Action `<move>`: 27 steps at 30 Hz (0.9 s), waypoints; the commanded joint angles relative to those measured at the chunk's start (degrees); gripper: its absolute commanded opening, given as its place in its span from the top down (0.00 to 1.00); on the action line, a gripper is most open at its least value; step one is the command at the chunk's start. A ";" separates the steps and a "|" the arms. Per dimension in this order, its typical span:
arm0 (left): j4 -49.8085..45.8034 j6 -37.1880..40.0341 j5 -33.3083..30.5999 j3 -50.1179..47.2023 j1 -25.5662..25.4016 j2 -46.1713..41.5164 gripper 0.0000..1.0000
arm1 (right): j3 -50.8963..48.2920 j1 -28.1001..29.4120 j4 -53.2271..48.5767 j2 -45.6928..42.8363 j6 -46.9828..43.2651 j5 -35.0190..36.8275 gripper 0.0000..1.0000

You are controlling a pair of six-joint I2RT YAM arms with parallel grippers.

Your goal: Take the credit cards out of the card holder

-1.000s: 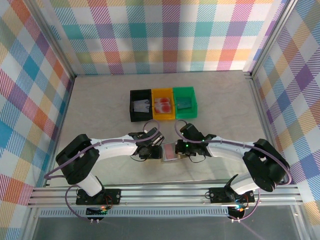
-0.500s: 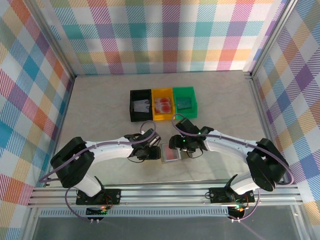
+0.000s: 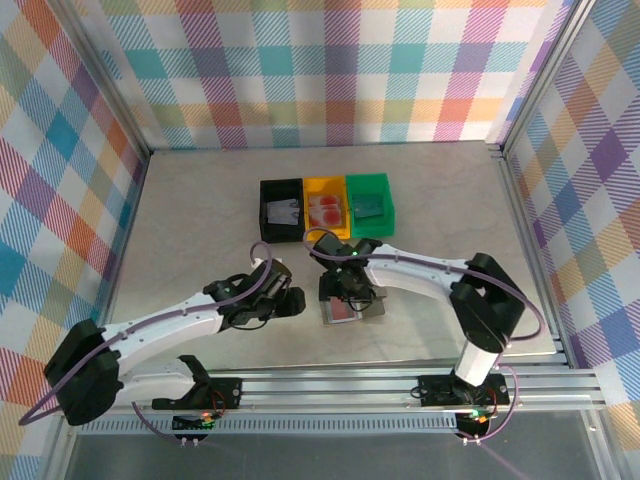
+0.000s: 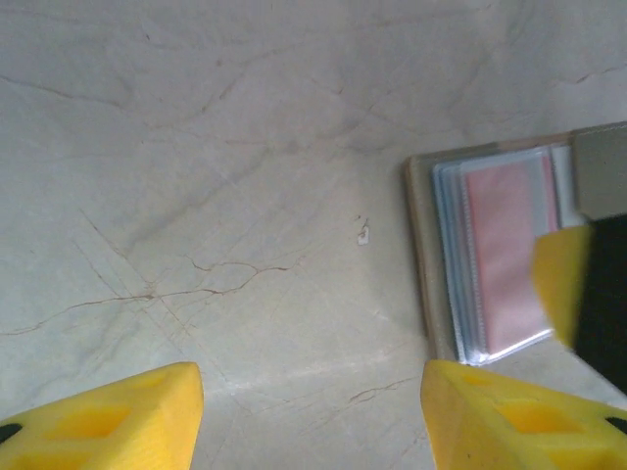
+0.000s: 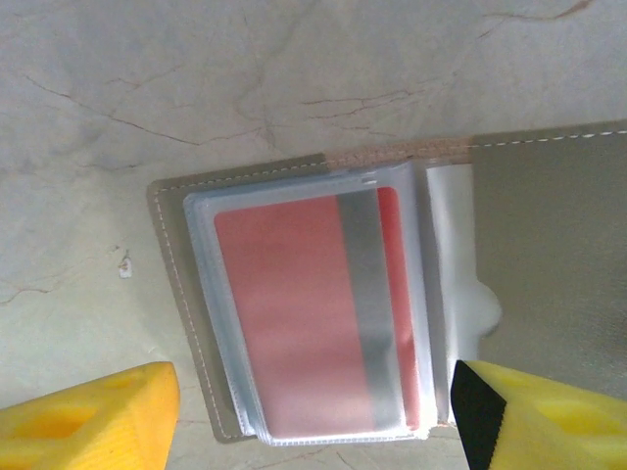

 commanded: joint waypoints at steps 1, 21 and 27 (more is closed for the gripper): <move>-3.06 1.50 -2.15 -0.65 0.79 -2.45 0.39 | 3.64 1.09 -7.63 3.02 0.84 3.24 0.26; -1.37 1.64 -1.53 -3.33 0.79 -3.82 0.38 | 7.62 3.02 -7.97 8.52 -1.08 3.91 0.28; -1.10 1.65 -1.27 -3.86 0.72 -3.75 0.38 | 7.75 3.07 -9.25 9.62 -0.64 5.16 0.30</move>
